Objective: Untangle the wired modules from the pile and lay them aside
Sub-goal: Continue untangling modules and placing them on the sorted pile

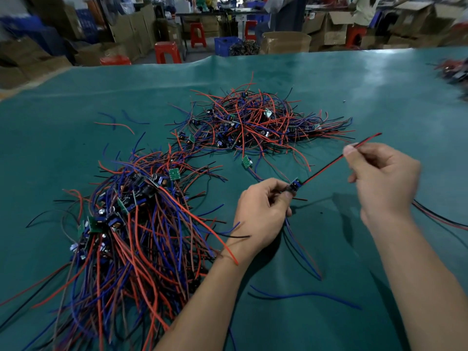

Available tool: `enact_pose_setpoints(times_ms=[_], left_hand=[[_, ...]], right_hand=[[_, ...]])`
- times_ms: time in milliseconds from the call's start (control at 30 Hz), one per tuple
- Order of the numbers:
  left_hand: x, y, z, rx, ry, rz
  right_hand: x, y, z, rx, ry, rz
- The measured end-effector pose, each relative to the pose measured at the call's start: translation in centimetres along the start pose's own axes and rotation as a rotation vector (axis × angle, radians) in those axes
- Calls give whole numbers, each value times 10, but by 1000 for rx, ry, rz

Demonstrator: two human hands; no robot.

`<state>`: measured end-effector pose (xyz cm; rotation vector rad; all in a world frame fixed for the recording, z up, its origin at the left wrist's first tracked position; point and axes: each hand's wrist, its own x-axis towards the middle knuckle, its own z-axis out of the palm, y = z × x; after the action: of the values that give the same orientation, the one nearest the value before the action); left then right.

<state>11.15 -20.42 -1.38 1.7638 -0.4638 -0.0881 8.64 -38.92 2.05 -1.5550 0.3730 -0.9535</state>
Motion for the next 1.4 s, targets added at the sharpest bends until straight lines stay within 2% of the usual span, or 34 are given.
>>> enact_pose_setpoints(times_ms=[200, 267, 333, 433, 533, 600, 667, 733, 800, 933, 1000, 1200, 1400], left_hand=[[0, -2, -1, 72, 43, 1], [1, -3, 0, -10, 103, -25], [3, -3, 0, -58, 167, -42], [5, -6, 0, -65, 236, -51], [6, -8, 0, -89, 280, -57], [6, -10, 0, -79, 287, -56], [7, -12, 1, -65, 291, -51], [7, -13, 0, -57, 297, -51], [7, -13, 0, -89, 306, -58], [6, -10, 1, -71, 276, -17], [5, -9, 1, -17, 242, 20], [4, -7, 0, 1, 212, 30], [1, -3, 0, 65, 148, 51]], right_hand=[[8, -2, -12, 69, 310, 62], [12, 0, -15, 51, 373, 95], [11, 2, -13, 51, 306, 170], [0, 0, 0, 120, 103, 335], [-7, -9, 9, 341, -100, 683], [-10, -11, 10, 581, -115, 864], [-11, -9, 10, 760, -39, 909], [-13, -5, 13, 791, 1, 882], [-18, -5, 19, 679, -60, 805], [-38, -3, 34, 220, -427, 493], [-45, -2, 39, 88, -518, 371], [-42, 0, 35, 107, -554, 242], [-37, 1, 34, 83, -420, 145]])
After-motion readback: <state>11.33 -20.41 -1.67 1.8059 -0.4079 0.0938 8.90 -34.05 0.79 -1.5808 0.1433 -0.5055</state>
